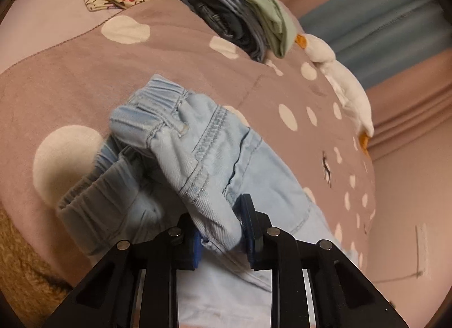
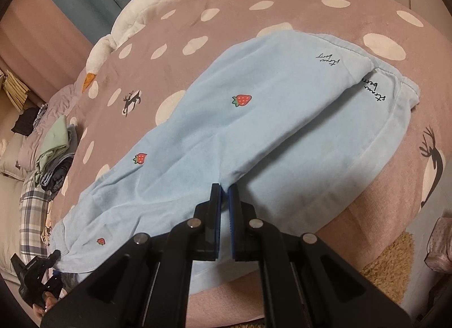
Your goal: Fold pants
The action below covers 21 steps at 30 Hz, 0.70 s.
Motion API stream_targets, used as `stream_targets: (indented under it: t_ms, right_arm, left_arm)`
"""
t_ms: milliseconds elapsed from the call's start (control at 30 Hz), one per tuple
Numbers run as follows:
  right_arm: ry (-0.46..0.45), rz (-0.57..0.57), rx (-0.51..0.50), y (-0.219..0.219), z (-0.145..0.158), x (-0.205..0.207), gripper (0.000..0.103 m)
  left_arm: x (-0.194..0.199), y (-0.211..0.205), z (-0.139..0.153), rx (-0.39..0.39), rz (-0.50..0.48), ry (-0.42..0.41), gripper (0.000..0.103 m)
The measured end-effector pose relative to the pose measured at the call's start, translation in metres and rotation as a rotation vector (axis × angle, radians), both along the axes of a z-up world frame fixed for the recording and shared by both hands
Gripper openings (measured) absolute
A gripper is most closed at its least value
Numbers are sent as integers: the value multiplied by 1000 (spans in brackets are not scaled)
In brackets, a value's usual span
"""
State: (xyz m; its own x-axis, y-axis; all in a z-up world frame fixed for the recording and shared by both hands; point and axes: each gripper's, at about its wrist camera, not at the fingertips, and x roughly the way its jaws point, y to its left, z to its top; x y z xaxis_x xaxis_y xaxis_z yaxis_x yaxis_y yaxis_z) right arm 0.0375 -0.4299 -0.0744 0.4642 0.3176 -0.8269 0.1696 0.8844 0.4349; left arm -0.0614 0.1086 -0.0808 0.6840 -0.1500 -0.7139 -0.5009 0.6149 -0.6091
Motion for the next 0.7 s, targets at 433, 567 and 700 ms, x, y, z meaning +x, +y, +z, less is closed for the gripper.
stream_targets:
  t_ms: [433,567,700]
  right_arm:
    - [79,26,-78,10,-14,9,8]
    - [104,52,-168,21,-12,17,10]
    - [130,70,-220,28,-14,26,14]
  left_arm:
    - [-6,-1,-29,26,-84,113,27]
    - [-9,-1,-32,29,-107,84,27]
    - [-7,-2,-32,47,-112,96,27]
